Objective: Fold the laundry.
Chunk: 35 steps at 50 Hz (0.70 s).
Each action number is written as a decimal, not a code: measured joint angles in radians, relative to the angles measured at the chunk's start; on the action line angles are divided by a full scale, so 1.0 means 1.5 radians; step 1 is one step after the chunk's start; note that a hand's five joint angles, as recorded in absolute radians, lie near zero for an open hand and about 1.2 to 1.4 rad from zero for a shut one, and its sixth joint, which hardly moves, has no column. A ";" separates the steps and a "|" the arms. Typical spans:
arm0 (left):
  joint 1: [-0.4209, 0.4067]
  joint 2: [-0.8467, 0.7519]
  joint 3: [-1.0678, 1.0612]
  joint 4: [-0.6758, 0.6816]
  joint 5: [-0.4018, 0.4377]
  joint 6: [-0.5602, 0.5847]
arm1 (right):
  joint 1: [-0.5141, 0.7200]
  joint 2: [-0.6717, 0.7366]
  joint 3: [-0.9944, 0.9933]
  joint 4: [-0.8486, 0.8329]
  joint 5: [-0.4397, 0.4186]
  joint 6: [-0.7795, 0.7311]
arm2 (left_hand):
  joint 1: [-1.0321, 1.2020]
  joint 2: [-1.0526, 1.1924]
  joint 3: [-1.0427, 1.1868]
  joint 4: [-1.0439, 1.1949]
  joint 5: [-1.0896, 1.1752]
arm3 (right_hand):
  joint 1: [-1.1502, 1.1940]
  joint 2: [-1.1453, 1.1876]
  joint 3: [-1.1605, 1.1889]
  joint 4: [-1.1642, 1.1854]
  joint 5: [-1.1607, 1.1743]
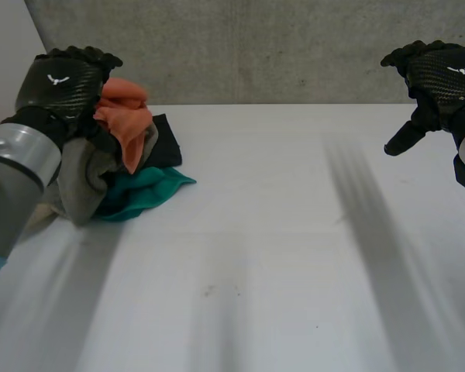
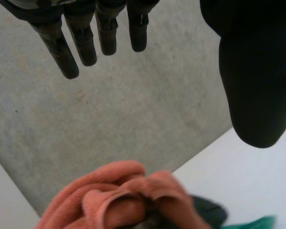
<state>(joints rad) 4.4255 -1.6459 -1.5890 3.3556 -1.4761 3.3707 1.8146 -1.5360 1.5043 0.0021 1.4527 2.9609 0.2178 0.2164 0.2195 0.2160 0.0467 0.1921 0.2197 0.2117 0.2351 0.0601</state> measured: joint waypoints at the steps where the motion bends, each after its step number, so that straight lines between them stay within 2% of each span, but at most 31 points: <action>1: 0.002 -0.034 0.016 0.020 0.000 0.046 | 0.000 0.000 0.000 0.000 -0.001 0.000 | 0.000 0.000 0.000 0.000 0.000 | 0.000 0.000 0.000 0.000 0.000; 8: 0.019 -0.169 0.082 0.065 -0.003 0.233 | 0.000 -0.001 0.000 0.001 -0.002 0.000 | 0.000 0.000 0.000 0.000 0.000 | 0.000 0.000 0.000 0.000 0.000; 14: 0.036 -0.251 0.139 0.075 -0.002 0.292 | -0.001 -0.002 0.000 0.001 -0.002 0.000 | 0.007 0.005 0.005 0.005 0.005 | 0.000 0.000 0.000 0.000 0.000; 15: 0.041 -0.274 0.159 0.077 -0.001 0.296 | -0.002 -0.002 0.000 0.001 -0.002 0.000 | 0.107 0.100 0.096 0.100 0.098 | 0.000 0.000 0.000 0.000 0.000; 17: 0.043 -0.287 0.172 0.078 -0.001 0.297 | -0.002 -0.002 0.000 0.001 -0.002 0.000 | 0.138 0.132 0.130 0.127 0.124 | 0.000 0.000 0.000 0.000 0.000; 21: 0.048 -0.347 0.237 0.082 0.004 0.293 | -0.003 -0.002 0.001 0.000 -0.002 -0.001 | 0.467 0.447 0.442 0.435 0.426 | 0.000 0.000 0.000 0.000 0.000; 22: 0.047 -0.356 0.249 0.082 0.004 0.291 | -0.004 -0.002 0.001 0.000 -0.002 -0.001 | 0.467 0.447 0.442 0.435 0.426 | 0.000 0.000 0.000 0.000 0.000; 23: 0.047 -0.362 0.258 0.083 0.005 0.289 | -0.004 -0.002 0.001 0.000 -0.002 -0.001 | 0.616 0.594 0.582 0.591 0.583 | 0.000 0.000 0.000 0.000 0.000; 24: 0.045 -0.368 0.268 0.084 0.005 0.286 | -0.004 -0.002 0.001 0.000 -0.002 -0.001 | 0.627 0.633 0.625 0.635 0.619 | 0.000 0.000 0.000 0.000 0.000; 30: 0.022 -0.358 0.286 0.094 0.001 0.259 | -0.007 -0.003 0.001 0.000 -0.002 -0.001 | 0.627 0.650 0.644 0.652 0.622 | 0.000 0.000 0.000 0.000 0.000; 35: -0.060 -0.277 0.265 0.102 -0.003 0.165 | -0.008 -0.016 -0.005 0.000 -0.003 -0.001 | 0.627 0.651 0.645 0.655 0.622 | 0.000 0.000 0.000 0.000 0.000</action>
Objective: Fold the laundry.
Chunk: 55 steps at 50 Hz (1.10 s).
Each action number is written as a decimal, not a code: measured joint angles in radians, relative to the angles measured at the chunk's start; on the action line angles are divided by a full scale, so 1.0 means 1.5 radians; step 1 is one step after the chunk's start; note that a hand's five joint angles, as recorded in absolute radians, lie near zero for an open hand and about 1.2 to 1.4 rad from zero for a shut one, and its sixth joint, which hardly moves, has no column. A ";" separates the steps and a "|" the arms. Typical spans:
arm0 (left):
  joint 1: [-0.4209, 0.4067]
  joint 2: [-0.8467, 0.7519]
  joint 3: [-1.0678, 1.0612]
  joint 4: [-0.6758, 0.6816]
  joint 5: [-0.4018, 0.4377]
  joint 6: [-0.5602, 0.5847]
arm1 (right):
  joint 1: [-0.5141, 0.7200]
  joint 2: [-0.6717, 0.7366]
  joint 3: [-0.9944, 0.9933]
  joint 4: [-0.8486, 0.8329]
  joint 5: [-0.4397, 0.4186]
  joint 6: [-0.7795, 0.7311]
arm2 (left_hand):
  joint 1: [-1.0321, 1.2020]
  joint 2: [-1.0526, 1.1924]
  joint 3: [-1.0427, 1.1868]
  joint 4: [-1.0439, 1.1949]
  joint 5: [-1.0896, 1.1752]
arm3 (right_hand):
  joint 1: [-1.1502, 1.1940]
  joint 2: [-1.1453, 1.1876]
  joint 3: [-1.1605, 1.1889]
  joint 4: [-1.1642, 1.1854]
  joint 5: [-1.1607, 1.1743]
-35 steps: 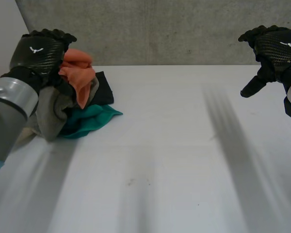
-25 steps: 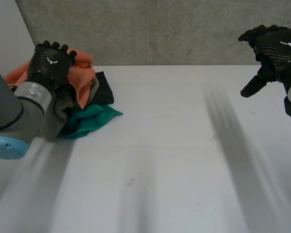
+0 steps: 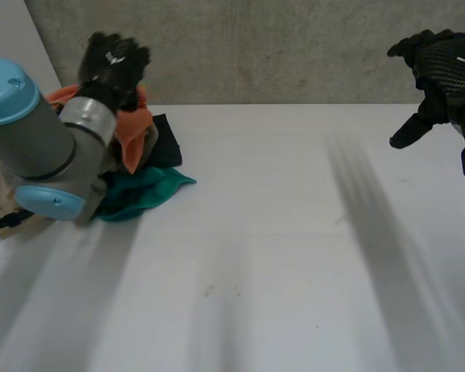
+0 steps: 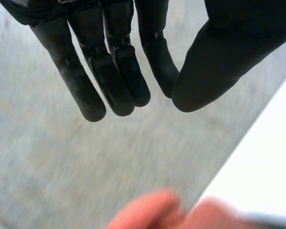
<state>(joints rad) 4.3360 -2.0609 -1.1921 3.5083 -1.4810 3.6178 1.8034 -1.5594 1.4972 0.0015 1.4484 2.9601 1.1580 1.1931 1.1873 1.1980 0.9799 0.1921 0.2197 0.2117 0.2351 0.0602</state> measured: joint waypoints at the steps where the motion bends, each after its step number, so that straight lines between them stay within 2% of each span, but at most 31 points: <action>1: -0.020 0.015 -0.009 -0.001 0.000 -0.022 | -0.001 -0.003 -0.001 0.000 0.000 0.000 | 0.000 0.000 0.000 0.000 0.000 | 0.000 0.000 0.000 0.000 0.000; 2: -0.057 0.036 -0.023 -0.001 0.002 -0.057 | -0.002 -0.005 -0.002 0.000 0.000 0.000 | 0.000 0.001 0.001 0.000 0.000 | 0.000 0.000 0.000 0.000 0.000; 3: -0.064 0.039 -0.025 -0.001 0.002 -0.064 | -0.003 -0.009 -0.003 0.000 0.000 0.000 | 0.000 0.001 0.001 0.000 0.000 | 0.000 0.000 0.000 0.000 0.000; 7: -0.172 0.065 -0.058 -0.002 0.002 -0.145 | -0.014 -0.019 -0.006 0.000 -0.001 0.000 | 0.000 0.001 0.001 0.000 0.000 | 0.000 0.000 0.000 0.000 0.000; 9: -0.192 0.061 -0.062 -0.001 0.000 -0.155 | -0.017 -0.020 -0.006 0.000 -0.001 0.000 | -0.001 -0.003 -0.001 -0.002 0.000 | 0.000 0.000 0.000 0.000 0.000; 10: -0.205 0.054 -0.062 -0.001 -0.002 -0.158 | -0.018 -0.020 -0.006 0.000 -0.001 0.000 | -0.047 -0.059 -0.049 -0.053 -0.039 | 0.000 0.000 0.000 0.000 0.000; 11: -0.212 0.049 -0.061 0.000 -0.004 -0.157 | -0.019 -0.021 -0.006 0.000 -0.001 0.000 | -0.161 -0.167 -0.150 -0.156 -0.135 | 0.000 0.000 0.000 0.000 0.000; 12: -0.219 0.035 -0.056 0.001 -0.010 -0.145 | -0.021 -0.021 -0.006 0.001 -0.001 0.000 | -0.392 -0.358 -0.351 -0.361 -0.339 | 0.000 0.000 0.000 0.000 0.000; 15: -0.214 0.022 -0.048 0.001 -0.018 -0.116 | -0.022 -0.021 -0.006 0.001 -0.002 0.000 | -0.392 -0.358 -0.351 -0.361 -0.339 | 0.000 0.000 0.000 0.000 0.000; 17: -0.185 0.010 -0.038 0.001 -0.026 -0.055 | -0.023 -0.021 -0.007 0.001 -0.002 0.000 | -0.392 -0.358 -0.351 -0.361 -0.339 | 0.000 0.000 0.000 0.000 0.000; 18: -0.185 0.010 -0.038 0.001 -0.026 -0.055 | -0.023 -0.021 -0.007 0.001 -0.002 0.000 | -0.392 -0.358 -0.351 -0.361 -0.339 | 0.000 0.000 0.000 0.000 0.000; 19: -0.159 0.006 -0.035 0.000 -0.029 -0.012 | -0.023 -0.020 -0.007 0.001 -0.002 0.000 | -0.614 -0.630 -0.624 -0.635 -0.611 | 0.000 0.000 0.000 0.000 0.000; 27: 0.018 -0.019 -0.013 -0.022 -0.014 0.221 | -0.019 -0.013 -0.006 0.000 -0.002 0.000 | -0.614 -0.630 -0.624 -0.635 -0.611 | 0.000 0.000 0.000 0.000 0.000; 30: 0.064 -0.038 0.008 -0.038 0.002 0.239 | -0.017 -0.010 -0.005 -0.001 -0.002 0.000 | -0.596 -0.619 -0.618 -0.625 -0.595 | 0.000 0.000 0.000 0.000 0.000; 35: 0.150 -0.085 0.075 -0.095 0.045 0.225 | -0.016 -0.008 -0.003 -0.001 -0.002 -0.002 | -0.588 -0.607 -0.606 -0.612 -0.581 | 0.000 0.000 0.000 0.000 0.000; 41: 0.209 -0.152 0.175 -0.180 0.088 0.115 | -0.014 -0.001 0.002 0.000 -0.002 -0.025 | -0.580 -0.594 -0.593 -0.600 -0.567 | 0.000 0.000 0.000 0.000 0.000; 45: 0.228 -0.183 0.222 -0.201 0.117 0.049 | -0.012 0.013 0.003 0.000 -0.001 -0.035 | -0.533 -0.563 -0.559 -0.566 -0.534 | 0.000 0.000 0.000 0.000 0.000; 46: 0.232 -0.191 0.235 -0.204 0.126 0.033 | -0.012 0.018 0.003 0.000 -0.001 -0.037 | -0.403 -0.432 -0.436 -0.442 -0.416 | 0.000 0.000 0.000 0.000 0.000; 47: 0.233 -0.194 0.240 -0.204 0.128 0.028 | -0.012 0.020 0.003 0.000 -0.001 -0.037 | -0.361 -0.400 -0.395 -0.401 -0.377 | 0.000 0.000 0.000 0.000 0.000; 48: 0.235 -0.199 0.248 -0.204 0.132 0.021 | -0.012 0.023 0.004 0.000 -0.001 -0.038 | -0.280 -0.306 -0.316 -0.322 -0.301 | 0.000 0.000 0.000 0.000 0.000; 49: 0.236 -0.202 0.256 -0.204 0.136 0.015 | -0.012 0.026 0.004 0.000 -0.001 -0.038 | -0.092 -0.111 -0.120 -0.121 -0.109 | 0.000 0.000 0.000 0.000 0.000; 51: 0.235 -0.205 0.265 -0.201 0.138 0.008 | -0.012 0.030 0.004 0.000 -0.001 -0.039 | -0.069 -0.078 -0.086 -0.085 -0.076 | 0.000 0.000 0.000 0.000 0.000; 52: 0.230 -0.203 0.269 -0.195 0.135 0.004 | -0.012 0.032 0.004 0.000 -0.001 -0.039 | -0.064 -0.023 -0.028 -0.012 -0.040 | 0.000 0.000 0.000 0.000 0.000; 55: 0.206 -0.181 0.270 -0.173 0.123 -0.009 | -0.012 0.035 0.002 0.000 -0.001 -0.039 | -0.064 -0.018 -0.022 -0.002 -0.040 | 0.000 0.000 0.000 0.000 0.000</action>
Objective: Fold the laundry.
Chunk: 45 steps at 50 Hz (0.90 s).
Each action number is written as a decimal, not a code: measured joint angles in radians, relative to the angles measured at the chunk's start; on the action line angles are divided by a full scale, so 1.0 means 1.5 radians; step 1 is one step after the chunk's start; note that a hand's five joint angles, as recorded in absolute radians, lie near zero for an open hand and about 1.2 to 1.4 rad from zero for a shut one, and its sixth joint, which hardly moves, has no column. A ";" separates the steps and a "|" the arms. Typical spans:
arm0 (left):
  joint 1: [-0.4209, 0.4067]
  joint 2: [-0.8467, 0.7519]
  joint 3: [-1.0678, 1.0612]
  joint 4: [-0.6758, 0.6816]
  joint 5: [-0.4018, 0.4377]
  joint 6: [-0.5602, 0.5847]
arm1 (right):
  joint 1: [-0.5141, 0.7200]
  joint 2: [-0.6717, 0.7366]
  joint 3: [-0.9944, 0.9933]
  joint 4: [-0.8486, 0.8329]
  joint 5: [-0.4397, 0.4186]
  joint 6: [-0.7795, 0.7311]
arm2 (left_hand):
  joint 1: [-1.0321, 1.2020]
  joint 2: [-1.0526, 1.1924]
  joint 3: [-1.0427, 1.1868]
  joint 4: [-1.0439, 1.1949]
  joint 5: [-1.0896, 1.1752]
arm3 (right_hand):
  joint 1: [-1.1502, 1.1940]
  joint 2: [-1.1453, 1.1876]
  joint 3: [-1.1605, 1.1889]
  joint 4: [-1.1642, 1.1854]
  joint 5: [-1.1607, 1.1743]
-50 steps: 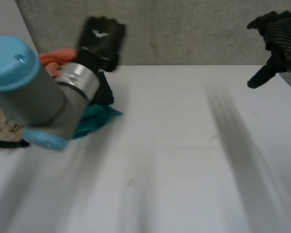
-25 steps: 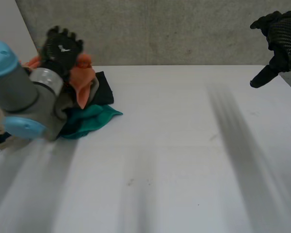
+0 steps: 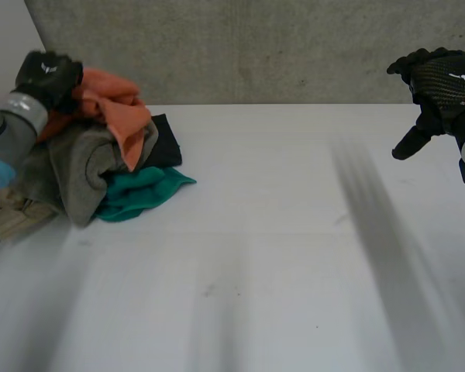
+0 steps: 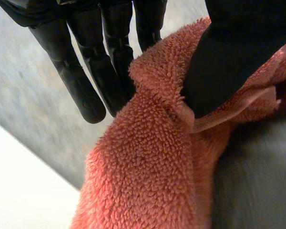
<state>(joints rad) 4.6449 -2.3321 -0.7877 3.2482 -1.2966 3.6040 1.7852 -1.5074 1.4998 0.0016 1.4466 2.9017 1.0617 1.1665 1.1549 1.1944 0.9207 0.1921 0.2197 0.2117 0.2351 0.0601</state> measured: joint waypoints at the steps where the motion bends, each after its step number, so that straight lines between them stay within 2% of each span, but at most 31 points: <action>1: -0.008 0.009 -0.002 0.005 -0.003 -0.005 | 0.000 0.000 -0.001 0.000 0.000 0.000 | 0.000 0.000 0.000 0.000 0.000 | 0.000 0.000 0.000 0.000 0.000; 5: -0.076 0.091 -0.024 0.032 -0.019 -0.051 | -0.004 -0.001 -0.005 0.000 0.000 0.000 | 0.000 0.001 0.005 0.000 0.000 | 0.000 0.000 0.000 0.000 0.000; 7: -0.084 0.102 -0.027 0.034 -0.021 -0.058 | -0.005 -0.001 -0.006 0.000 0.000 0.000 | 0.000 0.003 0.007 0.000 0.000 | 0.000 0.000 0.000 0.000 0.000; 10: -0.177 0.191 -0.076 0.048 -0.026 -0.137 | -0.009 -0.004 -0.012 0.000 0.000 -0.001 | 0.000 0.006 0.015 0.003 0.000 | 0.000 0.000 0.000 0.000 0.000; 15: -0.293 0.228 -0.148 0.060 -0.028 -0.214 | -0.018 -0.008 -0.021 0.000 0.000 -0.002 | 0.000 0.010 0.019 0.003 0.000 | 0.000 0.000 0.000 0.000 0.000; 17: -0.315 0.226 -0.163 0.062 -0.028 -0.223 | -0.020 -0.009 -0.022 0.000 0.000 -0.002 | 0.000 0.010 0.019 0.003 0.000 | 0.000 0.000 0.000 0.000 0.000; 19: -0.370 0.199 -0.204 0.065 -0.028 -0.240 | -0.026 -0.010 -0.026 0.000 -0.001 -0.002 | 0.000 0.010 0.019 0.003 0.000 | 0.000 0.000 0.000 0.000 0.000; 21: -0.396 0.169 -0.222 0.064 -0.028 -0.243 | -0.029 -0.010 -0.028 0.000 -0.001 -0.002 | -0.064 -0.122 -0.113 -0.138 -0.080 | 0.000 0.000 0.000 0.000 0.000; 24: -0.425 0.123 -0.237 0.059 -0.027 -0.240 | -0.032 -0.009 -0.029 0.002 -0.001 -0.002 | -0.330 -0.372 -0.345 -0.374 -0.314 | 0.000 0.000 0.000 0.000 0.000; 25: -0.428 0.116 -0.239 0.058 -0.027 -0.238 | -0.032 -0.009 -0.029 0.003 -0.001 -0.002 | -0.330 -0.372 -0.345 -0.374 -0.314 | 0.000 0.000 0.000 0.000 0.000; 26: -0.437 0.099 -0.242 0.053 -0.027 -0.233 | -0.033 -0.008 -0.030 0.005 -0.002 -0.003 | -0.533 -0.562 -0.548 -0.574 -0.513 | 0.000 0.000 0.000 0.000 0.000; 30: -0.444 0.085 -0.245 0.046 -0.027 -0.225 | -0.032 -0.005 -0.030 0.008 -0.004 -0.007 | -0.533 -0.562 -0.548 -0.574 -0.513 | 0.000 0.000 0.000 0.000 0.000; 31: -0.445 0.095 -0.247 0.037 -0.031 -0.215 | -0.031 0.002 -0.030 0.019 -0.012 -0.020 | -0.562 -0.623 -0.612 -0.643 -0.579 | 0.000 0.000 0.000 0.000 0.000; 37: -0.427 0.170 -0.270 0.026 -0.053 -0.209 | -0.029 0.012 -0.037 0.052 -0.035 -0.054 | -0.562 -0.623 -0.612 -0.643 -0.579 | 0.000 0.000 0.000 0.000 0.000; 45: -0.367 0.295 -0.410 0.021 -0.153 -0.218 | -0.031 0.066 -0.068 0.237 -0.092 -0.174 | -0.562 -0.623 -0.612 -0.643 -0.579 | 0.000 0.000 0.000 0.000 0.000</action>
<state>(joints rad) 4.0946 -1.8894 -1.4030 3.2804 -1.5262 3.2765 1.7394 -1.4087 1.3974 0.3565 1.3080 2.6411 0.2193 0.2315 0.2371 0.2300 0.0528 0.1921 0.2197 0.2117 0.2351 0.0602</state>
